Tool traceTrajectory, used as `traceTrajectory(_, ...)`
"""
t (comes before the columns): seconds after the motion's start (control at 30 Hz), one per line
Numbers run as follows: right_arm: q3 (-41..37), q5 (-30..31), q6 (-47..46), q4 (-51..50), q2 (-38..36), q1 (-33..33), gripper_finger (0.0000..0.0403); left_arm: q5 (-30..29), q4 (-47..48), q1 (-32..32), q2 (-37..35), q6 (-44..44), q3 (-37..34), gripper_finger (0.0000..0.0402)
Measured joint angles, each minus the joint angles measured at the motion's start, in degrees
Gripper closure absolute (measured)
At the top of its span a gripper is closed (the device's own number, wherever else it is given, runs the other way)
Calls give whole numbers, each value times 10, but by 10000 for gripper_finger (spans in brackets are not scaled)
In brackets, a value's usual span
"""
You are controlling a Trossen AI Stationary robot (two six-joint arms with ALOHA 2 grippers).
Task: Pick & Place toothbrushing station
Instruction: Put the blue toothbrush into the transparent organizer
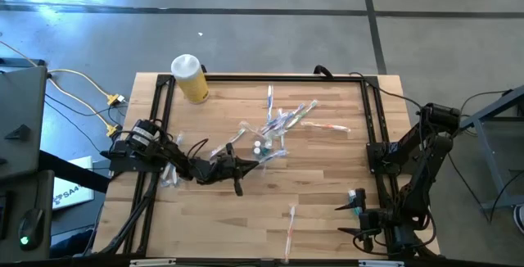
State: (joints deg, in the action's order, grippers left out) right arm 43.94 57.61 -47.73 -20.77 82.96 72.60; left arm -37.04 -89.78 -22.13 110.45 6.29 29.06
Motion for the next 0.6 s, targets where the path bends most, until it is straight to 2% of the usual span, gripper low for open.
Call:
traceTrajectory(0.2,0,7,0,3,0,-2,131,-10,0,0,21,-4,21,402)
traceTrajectory(0.37,0,3,0,6,0,-12,131,8,0,8,58,-19,53,402)
traceTrajectory(0.6,0,-11,0,9,0,-19,131,17,3,33,77,25,55,401)
